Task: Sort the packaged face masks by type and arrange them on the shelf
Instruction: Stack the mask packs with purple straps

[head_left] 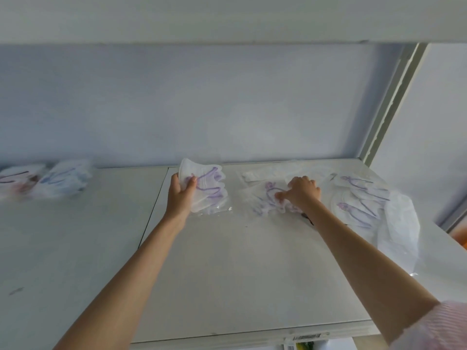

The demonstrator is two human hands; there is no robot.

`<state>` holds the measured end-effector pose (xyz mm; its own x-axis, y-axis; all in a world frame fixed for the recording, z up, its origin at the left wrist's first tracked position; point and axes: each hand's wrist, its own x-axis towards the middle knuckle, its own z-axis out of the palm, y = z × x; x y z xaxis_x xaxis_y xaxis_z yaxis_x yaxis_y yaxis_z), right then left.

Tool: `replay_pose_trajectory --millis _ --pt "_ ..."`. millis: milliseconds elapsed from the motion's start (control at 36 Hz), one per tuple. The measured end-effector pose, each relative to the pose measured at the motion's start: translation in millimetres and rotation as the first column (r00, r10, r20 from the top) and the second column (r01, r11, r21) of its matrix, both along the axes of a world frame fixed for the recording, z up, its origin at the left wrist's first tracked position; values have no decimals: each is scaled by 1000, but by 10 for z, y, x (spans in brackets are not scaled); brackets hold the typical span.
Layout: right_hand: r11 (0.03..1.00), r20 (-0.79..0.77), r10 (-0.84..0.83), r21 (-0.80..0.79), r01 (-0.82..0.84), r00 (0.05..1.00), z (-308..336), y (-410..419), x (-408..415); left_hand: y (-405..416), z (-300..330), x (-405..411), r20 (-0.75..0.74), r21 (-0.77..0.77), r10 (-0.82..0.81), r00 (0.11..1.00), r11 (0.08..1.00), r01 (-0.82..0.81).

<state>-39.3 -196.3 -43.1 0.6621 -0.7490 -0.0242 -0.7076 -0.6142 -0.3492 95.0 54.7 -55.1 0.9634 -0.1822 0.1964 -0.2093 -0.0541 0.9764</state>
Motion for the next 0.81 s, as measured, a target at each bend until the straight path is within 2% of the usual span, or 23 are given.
replay_pose_trajectory --millis 111,167,194,250,306,361,444,528,639,694,750,806 --pt "999 259 -14 33 6 966 40 -70 -40 -8 -18 11 -9 6 -6 1000 1000 6" --pt "986 427 -26 158 -47 904 113 -104 -62 -21 -21 12 -18 12 -9 1000 1000 10" --pt "951 513 -53 288 -114 857 181 -112 -82 -31 -23 11 -26 13 -12 1000 1000 12" --pt "781 644 -124 533 -326 755 364 -99 -141 -57 -14 7 -38 13 -15 999 1000 16" --pt "634 696 -81 588 -502 713 565 -67 -187 -95 3 2 -48 0 -29 998 1000 29" --pt "586 697 62 554 -592 714 748 4 -204 -147 26 -18 -52 -20 -49 997 999 48" --pt "594 618 247 512 -621 746 919 185 -166 -239 42 -77 -60 -27 -92 994 996 91" --pt "667 507 355 451 -593 785 933 386 -49 -314 50 -160 -76 -73 -163 984 985 157" --pt "804 419 364 310 -508 831 837 549 166 -353 76 -282 -124 -149 -228 966 966 209" --pt "825 405 376 262 -500 834 796 590 234 -342 66 -307 -91 -142 -253 963 961 239" --pt "805 463 339 307 -507 819 762 598 261 -312 44 -299 -57 -104 -254 966 963 247" --pt "803 513 234 377 -461 826 705 545 268 -270 31 -271 -29 -74 -210 977 975 208"
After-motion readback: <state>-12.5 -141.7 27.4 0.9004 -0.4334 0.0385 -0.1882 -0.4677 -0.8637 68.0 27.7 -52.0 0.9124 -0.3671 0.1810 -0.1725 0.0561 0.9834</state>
